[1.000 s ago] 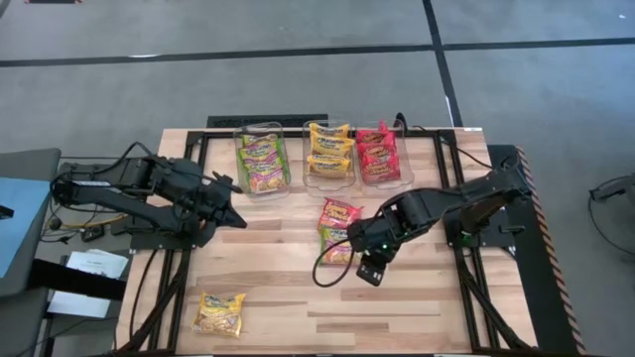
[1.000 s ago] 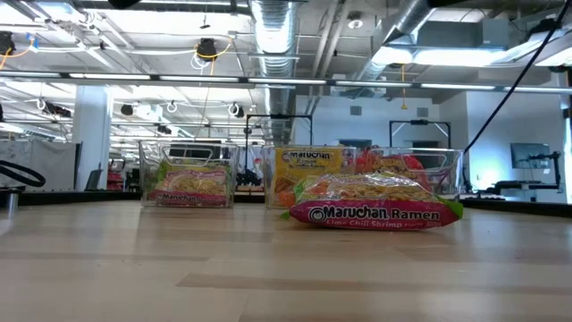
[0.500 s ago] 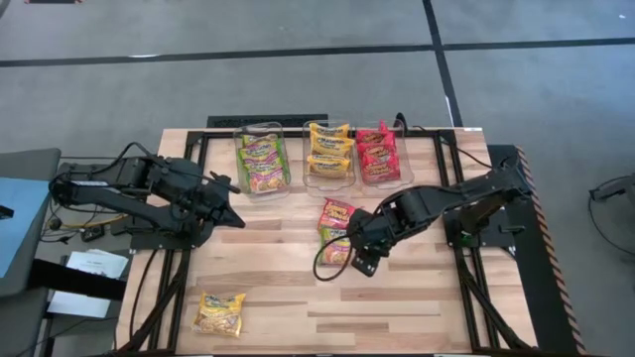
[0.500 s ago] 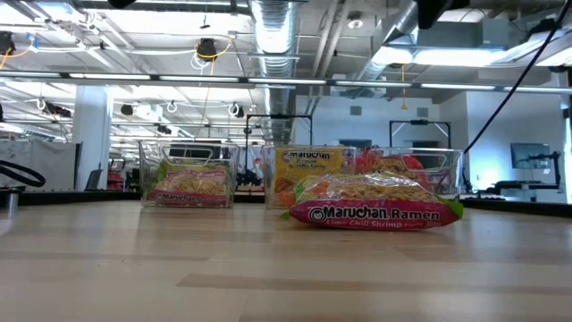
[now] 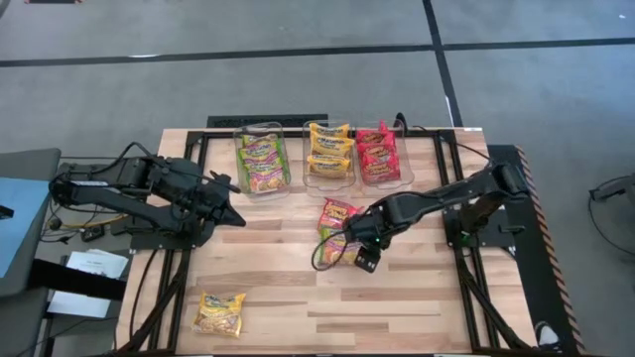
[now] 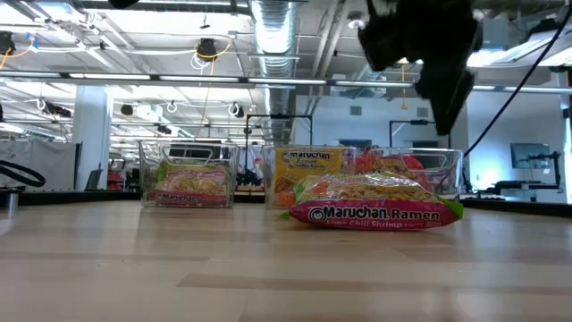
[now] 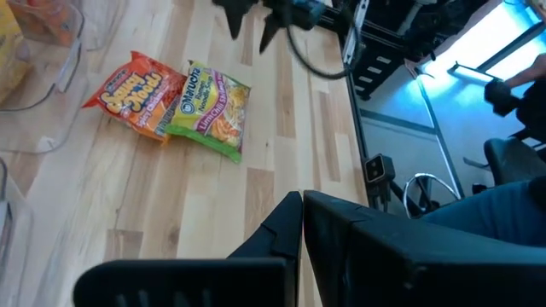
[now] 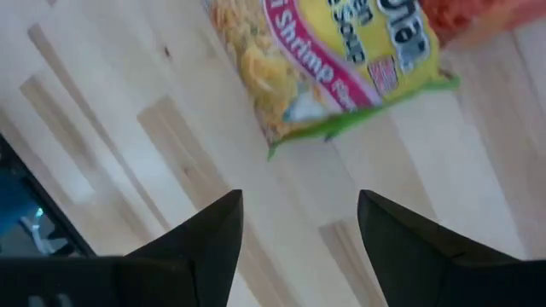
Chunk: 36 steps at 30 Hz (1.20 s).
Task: Sort Maruchan noodles
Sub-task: Put the green noodle pack into the left transparent bin
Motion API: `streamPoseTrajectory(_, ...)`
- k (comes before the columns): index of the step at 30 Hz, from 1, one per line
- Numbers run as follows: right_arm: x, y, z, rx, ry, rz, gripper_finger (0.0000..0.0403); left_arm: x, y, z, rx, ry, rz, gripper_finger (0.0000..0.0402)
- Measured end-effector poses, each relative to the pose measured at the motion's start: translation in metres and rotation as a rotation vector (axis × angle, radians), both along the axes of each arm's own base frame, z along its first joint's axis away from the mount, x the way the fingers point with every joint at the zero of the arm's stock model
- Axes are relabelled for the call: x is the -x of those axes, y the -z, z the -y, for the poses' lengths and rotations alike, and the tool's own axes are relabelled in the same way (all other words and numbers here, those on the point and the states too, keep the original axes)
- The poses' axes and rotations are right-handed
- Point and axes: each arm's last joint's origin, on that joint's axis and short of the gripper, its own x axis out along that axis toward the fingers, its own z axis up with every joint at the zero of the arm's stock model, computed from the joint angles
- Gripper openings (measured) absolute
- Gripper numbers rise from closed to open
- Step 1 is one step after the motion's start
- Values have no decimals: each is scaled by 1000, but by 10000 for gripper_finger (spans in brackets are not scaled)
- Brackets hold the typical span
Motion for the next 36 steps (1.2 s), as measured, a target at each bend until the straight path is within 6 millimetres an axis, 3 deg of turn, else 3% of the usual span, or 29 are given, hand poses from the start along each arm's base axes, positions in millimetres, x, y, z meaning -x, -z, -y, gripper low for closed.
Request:
streamPoseTrajectory(5, -4, 21, 17, -51, -2, 51, 253, 0, 0, -1, -9, -18, 1, 0)
streamPoseTrajectory(12, -3, 35, 38, -47, -34, 63, 245, 0, 0, -1, -10, -44, 2, 0)
streamPoseTrajectory(24, -1, 36, 73, -59, -122, 88, 219, -1, 0, -4, -22, -141, 4, 0)
streamPoseTrajectory(36, -9, 34, 78, -19, -246, 207, 220, -1, 0, -6, -50, -194, 9, 0)
